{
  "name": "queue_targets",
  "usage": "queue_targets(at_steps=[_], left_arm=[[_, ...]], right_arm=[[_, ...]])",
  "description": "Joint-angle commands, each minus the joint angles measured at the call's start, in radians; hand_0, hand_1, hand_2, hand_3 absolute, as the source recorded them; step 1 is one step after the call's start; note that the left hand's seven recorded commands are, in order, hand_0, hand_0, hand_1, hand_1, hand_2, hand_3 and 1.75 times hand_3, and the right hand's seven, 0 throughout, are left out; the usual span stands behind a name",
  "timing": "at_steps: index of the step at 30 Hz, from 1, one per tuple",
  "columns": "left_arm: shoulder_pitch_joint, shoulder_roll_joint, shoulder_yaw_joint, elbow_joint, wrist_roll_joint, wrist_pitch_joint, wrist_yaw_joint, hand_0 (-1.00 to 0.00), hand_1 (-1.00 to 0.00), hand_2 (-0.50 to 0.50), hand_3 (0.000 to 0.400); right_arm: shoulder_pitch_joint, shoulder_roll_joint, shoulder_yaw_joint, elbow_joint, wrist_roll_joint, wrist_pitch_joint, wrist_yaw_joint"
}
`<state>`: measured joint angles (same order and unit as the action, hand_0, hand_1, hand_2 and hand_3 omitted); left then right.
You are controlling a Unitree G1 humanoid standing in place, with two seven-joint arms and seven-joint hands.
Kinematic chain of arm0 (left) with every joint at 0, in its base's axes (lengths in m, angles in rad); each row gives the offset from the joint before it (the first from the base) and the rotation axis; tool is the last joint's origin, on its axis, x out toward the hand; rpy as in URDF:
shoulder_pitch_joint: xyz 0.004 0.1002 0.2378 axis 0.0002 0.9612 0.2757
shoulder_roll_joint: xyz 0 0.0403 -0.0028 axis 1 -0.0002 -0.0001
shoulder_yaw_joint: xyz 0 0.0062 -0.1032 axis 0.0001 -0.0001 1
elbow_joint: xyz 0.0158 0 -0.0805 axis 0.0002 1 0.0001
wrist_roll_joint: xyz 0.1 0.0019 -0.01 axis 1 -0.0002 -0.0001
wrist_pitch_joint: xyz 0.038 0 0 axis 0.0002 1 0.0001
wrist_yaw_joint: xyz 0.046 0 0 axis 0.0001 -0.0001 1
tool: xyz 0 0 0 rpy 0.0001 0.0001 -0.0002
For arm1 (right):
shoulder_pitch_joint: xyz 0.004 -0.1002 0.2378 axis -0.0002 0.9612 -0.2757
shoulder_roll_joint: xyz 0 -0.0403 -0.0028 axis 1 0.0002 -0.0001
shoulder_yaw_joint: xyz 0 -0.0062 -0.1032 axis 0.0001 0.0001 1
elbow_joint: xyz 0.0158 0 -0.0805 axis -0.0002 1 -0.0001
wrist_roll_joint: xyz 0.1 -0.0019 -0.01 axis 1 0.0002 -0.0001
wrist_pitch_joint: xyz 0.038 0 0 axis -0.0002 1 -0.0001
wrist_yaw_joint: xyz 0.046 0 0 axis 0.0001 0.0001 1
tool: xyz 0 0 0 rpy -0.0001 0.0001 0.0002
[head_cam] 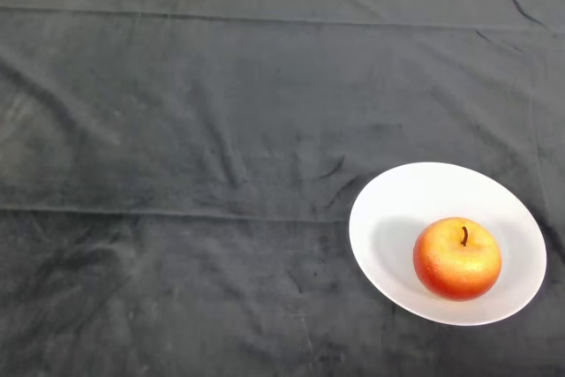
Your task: Move the apple to the plate
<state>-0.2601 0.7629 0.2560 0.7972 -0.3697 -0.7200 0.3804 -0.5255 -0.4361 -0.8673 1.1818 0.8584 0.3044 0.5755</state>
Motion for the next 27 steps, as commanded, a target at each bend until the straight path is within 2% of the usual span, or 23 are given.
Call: queue_targets(at_steps=[1, 27], left_arm=[[-0.039, 0.002, 0.055, 0.036, 0.022, -0.015, -0.002, 0.00, 0.00, 0.00, 0.000], [-0.040, -0.032, 0.102, 0.004, 0.080, 0.019, -0.057, 0.00, 0.00, 0.00, 0.000]], right_arm=[[-0.005, -0.018, -0.0160, 0.009, 0.0118, -0.005, -0.0030], [-0.005, -0.017, -0.0159, 0.009, 0.0113, -0.006, -0.0029]])
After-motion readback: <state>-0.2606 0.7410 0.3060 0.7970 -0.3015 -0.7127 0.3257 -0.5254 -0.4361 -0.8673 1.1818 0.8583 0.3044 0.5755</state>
